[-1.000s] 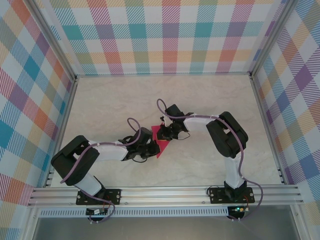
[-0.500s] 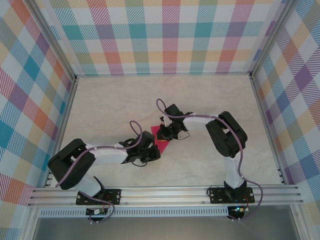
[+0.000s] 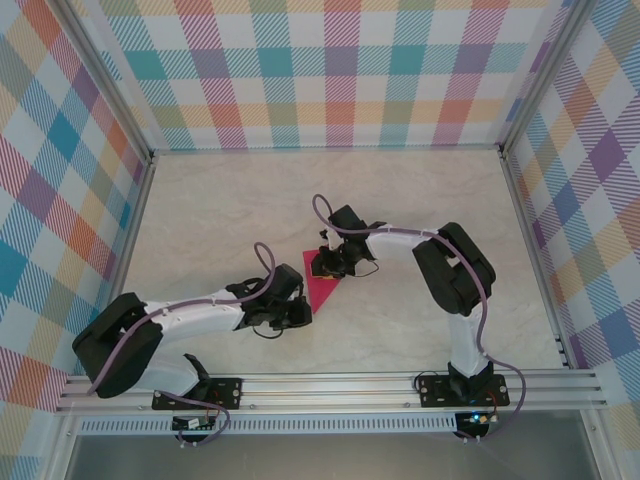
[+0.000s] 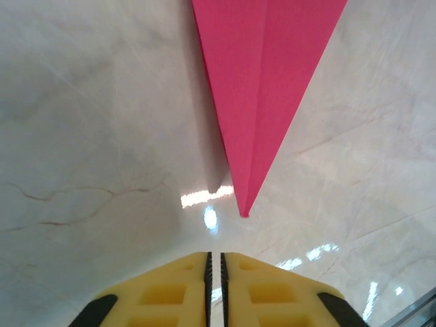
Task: Fold a paper plane with a square sheet of paper (pick it up from the middle)
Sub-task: Fourth fold the wing at the center of the table, then pick up the paper from the center of the table.
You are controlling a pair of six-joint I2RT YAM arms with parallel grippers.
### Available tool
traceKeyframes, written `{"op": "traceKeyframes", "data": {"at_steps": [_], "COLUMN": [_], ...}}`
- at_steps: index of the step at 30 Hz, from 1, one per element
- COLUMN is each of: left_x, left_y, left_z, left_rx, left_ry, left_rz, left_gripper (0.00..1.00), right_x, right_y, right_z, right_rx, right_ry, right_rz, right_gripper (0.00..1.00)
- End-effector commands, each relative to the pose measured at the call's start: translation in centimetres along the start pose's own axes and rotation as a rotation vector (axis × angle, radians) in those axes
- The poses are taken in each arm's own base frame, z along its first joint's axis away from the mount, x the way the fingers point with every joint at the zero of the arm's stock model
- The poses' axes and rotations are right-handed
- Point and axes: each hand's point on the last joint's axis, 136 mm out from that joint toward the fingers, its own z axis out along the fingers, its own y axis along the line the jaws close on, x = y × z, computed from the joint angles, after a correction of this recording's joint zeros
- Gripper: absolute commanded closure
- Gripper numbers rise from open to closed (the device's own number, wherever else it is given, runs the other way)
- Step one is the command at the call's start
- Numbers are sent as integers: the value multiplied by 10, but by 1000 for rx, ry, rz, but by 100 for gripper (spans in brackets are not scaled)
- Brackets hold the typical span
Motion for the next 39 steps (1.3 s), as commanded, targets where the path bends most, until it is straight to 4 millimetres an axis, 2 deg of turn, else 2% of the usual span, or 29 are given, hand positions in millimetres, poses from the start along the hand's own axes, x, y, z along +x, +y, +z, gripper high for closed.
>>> {"op": "traceKeyframes", "data": {"at_steps": [1,6,11,17,20,25,28,31,34,39], "left_x": [-31,-57,-76,-85,-87,-89,-89,-92,-98,-107], "left_y": [0,3,-4,5,9,8,-1,-2,-2,-14], "left_z": [-16,-22,-18,-8,-8,-7,-5,-8,-16,-43], "left_rx": [-6,23,69,55,58,98,214,281,346,468], "left_ry": [-113,-194,-237,-242,-246,-235,-192,-167,-166,-198], "left_rz": [-34,-114,-151,-206,-223,-240,-255,-274,-298,-265], "left_gripper": [83,78,70,67,66,64,61,58,54,33], "right_x": [-17,-21,-22,-20,-18,-16,-16,-18,-22,-30], "right_y": [32,18,2,1,1,7,13,27,42,68], "right_z": [-34,-44,-37,-23,-16,-10,-10,-20,-39,-85], "right_rx": [-39,27,57,37,18,-33,-67,-142,-221,-387], "right_ry": [-99,-157,-154,-104,-73,-51,-47,-78,-112,-162], "right_rz": [-55,-22,7,3,0,-20,-35,-65,-88,-111], "right_gripper": [68,54,49,48,51,60,75,84,89,90]}}
